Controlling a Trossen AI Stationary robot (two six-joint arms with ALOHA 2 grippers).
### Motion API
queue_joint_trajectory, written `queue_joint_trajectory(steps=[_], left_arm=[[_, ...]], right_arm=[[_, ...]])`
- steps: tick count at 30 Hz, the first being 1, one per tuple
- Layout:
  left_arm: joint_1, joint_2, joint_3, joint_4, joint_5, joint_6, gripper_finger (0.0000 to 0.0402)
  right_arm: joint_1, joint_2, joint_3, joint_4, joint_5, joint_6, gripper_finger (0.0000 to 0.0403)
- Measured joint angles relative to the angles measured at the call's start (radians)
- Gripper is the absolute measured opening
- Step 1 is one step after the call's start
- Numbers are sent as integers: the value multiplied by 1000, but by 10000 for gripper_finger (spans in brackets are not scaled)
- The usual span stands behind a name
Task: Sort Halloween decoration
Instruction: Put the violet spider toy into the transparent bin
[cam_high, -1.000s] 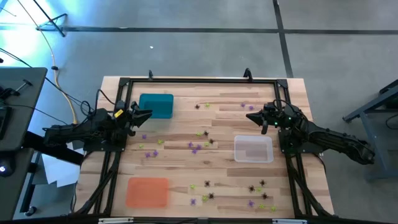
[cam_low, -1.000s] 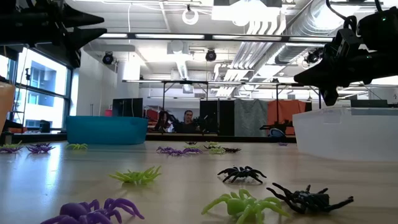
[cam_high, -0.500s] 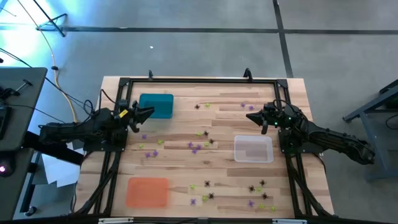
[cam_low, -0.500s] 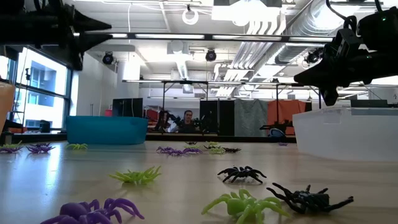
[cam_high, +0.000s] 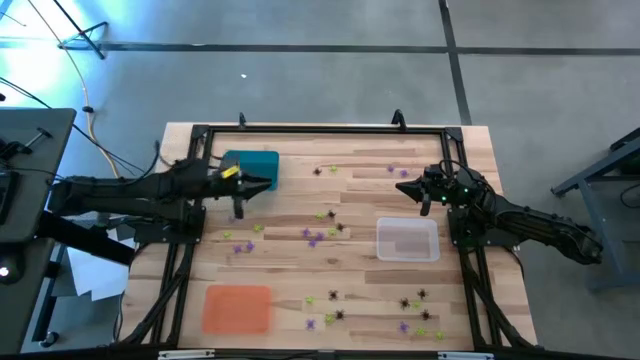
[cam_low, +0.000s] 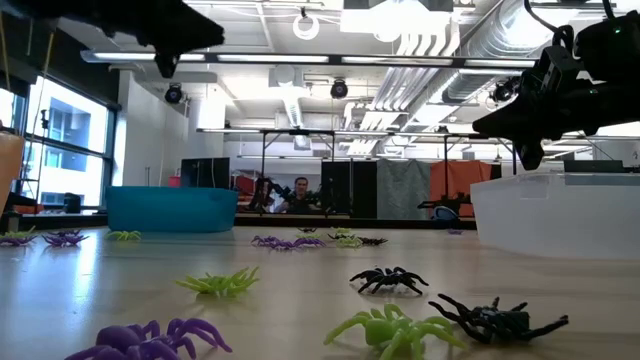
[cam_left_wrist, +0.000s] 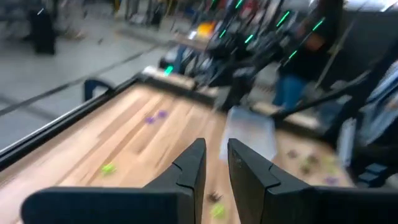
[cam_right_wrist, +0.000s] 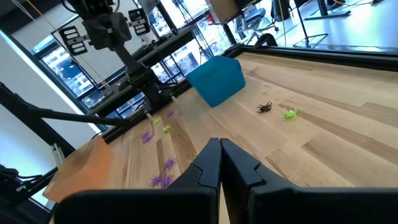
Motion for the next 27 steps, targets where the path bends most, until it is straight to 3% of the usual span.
queue_joint_trajectory(steps=[12, 27], left_arm=[[0, 233, 212, -178, -27, 57, 53], [0, 262, 250, -200, -28, 83, 53]], right_arm=[[0, 0, 0, 0, 0, 0, 0], [0, 0, 0, 0, 0, 0, 0]])
